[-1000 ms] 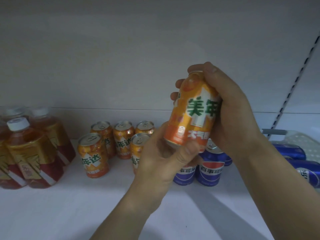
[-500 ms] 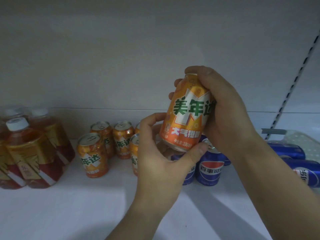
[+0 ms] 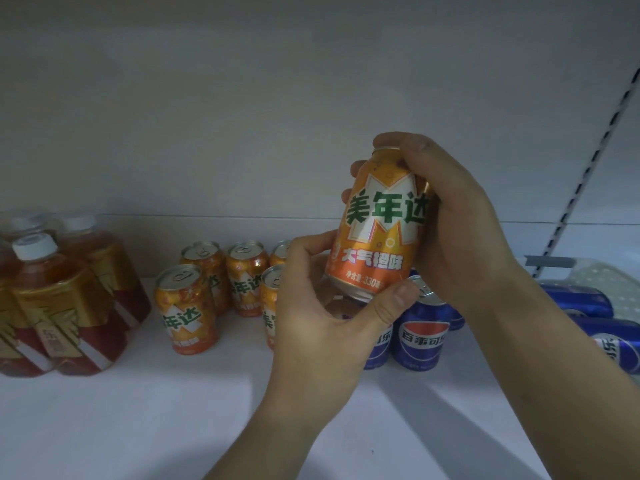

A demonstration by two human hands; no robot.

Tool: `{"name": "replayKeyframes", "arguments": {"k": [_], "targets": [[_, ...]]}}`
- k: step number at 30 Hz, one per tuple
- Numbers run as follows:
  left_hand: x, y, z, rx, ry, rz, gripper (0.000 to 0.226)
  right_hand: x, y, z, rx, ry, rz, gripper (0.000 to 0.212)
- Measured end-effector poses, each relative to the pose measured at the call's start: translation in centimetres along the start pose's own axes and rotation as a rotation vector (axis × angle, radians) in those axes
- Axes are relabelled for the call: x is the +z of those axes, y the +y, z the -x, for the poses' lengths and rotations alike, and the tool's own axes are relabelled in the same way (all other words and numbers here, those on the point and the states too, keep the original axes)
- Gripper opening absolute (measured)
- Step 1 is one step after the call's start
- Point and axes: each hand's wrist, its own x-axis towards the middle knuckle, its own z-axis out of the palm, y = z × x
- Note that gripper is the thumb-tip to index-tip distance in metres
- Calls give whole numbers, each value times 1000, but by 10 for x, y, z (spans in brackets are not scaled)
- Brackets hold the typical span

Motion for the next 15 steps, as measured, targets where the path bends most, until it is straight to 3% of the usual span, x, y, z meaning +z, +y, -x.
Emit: {"name": "replayKeyframes", "arguments": {"k": [6,15], "targets": [[2,-1,1,-35,-21,50,60,3,-2,4,27,-80,-136,49],[2,-5,1,13,31,-35,78,6,1,5,69,-75,-145,48]]}}
